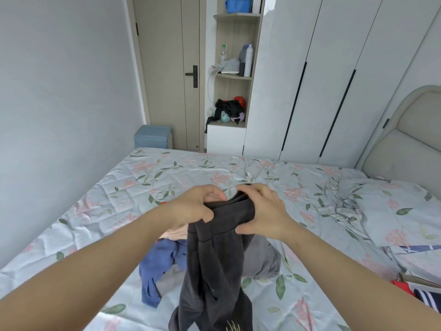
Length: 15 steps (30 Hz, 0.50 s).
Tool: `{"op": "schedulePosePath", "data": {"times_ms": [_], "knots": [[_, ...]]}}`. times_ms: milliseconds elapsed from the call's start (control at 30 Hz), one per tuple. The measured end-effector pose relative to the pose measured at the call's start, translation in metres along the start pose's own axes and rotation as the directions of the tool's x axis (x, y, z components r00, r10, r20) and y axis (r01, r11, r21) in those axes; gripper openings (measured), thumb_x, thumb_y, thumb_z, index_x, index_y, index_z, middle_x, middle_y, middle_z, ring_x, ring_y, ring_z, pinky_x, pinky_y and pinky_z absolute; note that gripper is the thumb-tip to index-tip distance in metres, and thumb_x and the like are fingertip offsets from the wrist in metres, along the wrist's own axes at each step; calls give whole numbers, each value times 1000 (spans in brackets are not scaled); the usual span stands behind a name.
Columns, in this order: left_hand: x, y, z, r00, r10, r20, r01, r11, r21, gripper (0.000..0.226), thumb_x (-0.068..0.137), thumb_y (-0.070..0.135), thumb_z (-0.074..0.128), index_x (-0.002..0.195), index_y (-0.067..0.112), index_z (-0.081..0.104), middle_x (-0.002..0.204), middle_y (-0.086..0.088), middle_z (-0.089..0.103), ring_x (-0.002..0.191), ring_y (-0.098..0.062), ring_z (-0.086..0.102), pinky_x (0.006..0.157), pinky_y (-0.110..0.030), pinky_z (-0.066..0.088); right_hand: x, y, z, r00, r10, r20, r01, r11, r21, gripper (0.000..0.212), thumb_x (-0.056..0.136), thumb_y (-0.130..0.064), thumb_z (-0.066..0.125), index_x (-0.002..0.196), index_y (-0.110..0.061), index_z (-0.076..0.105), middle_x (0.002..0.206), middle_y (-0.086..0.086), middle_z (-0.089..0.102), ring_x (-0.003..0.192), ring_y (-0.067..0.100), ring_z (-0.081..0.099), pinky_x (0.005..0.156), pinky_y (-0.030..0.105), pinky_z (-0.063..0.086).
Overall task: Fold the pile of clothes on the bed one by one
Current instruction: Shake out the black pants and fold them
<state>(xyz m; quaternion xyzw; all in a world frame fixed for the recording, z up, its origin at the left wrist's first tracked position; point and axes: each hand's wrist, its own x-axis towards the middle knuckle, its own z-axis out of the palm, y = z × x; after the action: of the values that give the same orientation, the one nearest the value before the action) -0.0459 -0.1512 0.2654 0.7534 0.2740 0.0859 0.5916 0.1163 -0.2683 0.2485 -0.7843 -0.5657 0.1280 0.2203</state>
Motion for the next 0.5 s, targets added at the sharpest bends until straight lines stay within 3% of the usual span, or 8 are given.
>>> {"op": "schedulePosePath", "data": {"times_ms": [67, 133, 200, 233, 300, 367, 400, 500], "knots": [[-4, 8, -10, 994, 27, 102, -30, 999, 30, 50, 50, -9, 48, 93, 15, 59, 95, -3, 71, 77, -20, 60, 59, -23, 44, 2, 2, -6, 989, -108, 104, 134, 947, -291, 91, 63, -44, 79, 139, -48, 29, 154, -10, 2, 141, 19, -1, 114, 44, 4], [-5, 15, -20, 986, 48, 162, -57, 997, 51, 47, 52, -14, 49, 90, 12, 58, 93, -3, 73, 81, -20, 62, 63, -24, 47, 5, 0, -16, 977, -144, 154, 191, 913, -359, 66, 64, -49, 77, 124, -45, 48, 154, -9, 14, 141, 22, 4, 115, 49, -2], [-7, 25, -28, 983, 69, 168, -73, 997, 14, 45, 57, -22, 50, 89, 10, 55, 93, -2, 74, 83, -15, 67, 67, -23, 53, 6, -6, -26, 971, -186, 154, 229, 908, -351, 28, 69, -47, 75, 80, -36, 52, 108, -14, 55, 111, 16, 40, 113, 41, 12], [-8, 29, -31, 984, 82, 157, -83, 997, 0, 45, 59, -23, 50, 90, 10, 54, 95, -1, 74, 85, -14, 68, 70, -25, 54, 8, -9, -29, 972, -180, 154, 221, 922, -317, 32, 73, -44, 74, 69, -32, 44, 83, -14, 53, 90, 12, 46, 105, 28, 26], [-12, 40, -35, 985, 106, 133, -116, 990, 74, 49, 69, -23, 54, 99, 15, 53, 108, 3, 70, 97, -14, 64, 80, -29, 51, 11, -13, -35, 981, -140, 131, 167, 960, -225, 31, 78, -38, 71, 68, -25, 45, 73, -5, 54, 76, 14, 50, 74, 22, 40], [-19, 47, -36, 986, 131, 104, -158, 937, 313, 53, 80, -3, 66, 118, 27, 46, 128, 9, 57, 112, -10, 55, 92, -26, 46, 14, -20, -43, 991, -111, 74, 123, 975, -187, 26, 80, -36, 69, 75, -19, 51, 79, 0, 59, 81, 20, 55, 71, 32, 45], [-22, 50, -35, 985, 144, 92, -171, 849, 500, 64, 79, 15, 74, 129, 33, 39, 136, 12, 48, 119, -9, 49, 97, -25, 43, 15, -23, -48, 993, -104, 54, 112, 976, -188, 26, 80, -37, 68, 73, -20, 49, 78, -2, 58, 82, 21, 56, 72, 34, 46], [-21, 50, -25, 981, 189, 54, -121, 362, 924, 93, 72, 53, 73, 146, 34, 19, 141, 7, 42, 123, -17, 46, 95, -36, 42, 15, -37, -62, 993, -107, 48, 117, 950, -289, 34, 82, -40, 65, 65, -27, 38, 71, -9, 49, 79, 18, 50, 69, 34, 43]]}}
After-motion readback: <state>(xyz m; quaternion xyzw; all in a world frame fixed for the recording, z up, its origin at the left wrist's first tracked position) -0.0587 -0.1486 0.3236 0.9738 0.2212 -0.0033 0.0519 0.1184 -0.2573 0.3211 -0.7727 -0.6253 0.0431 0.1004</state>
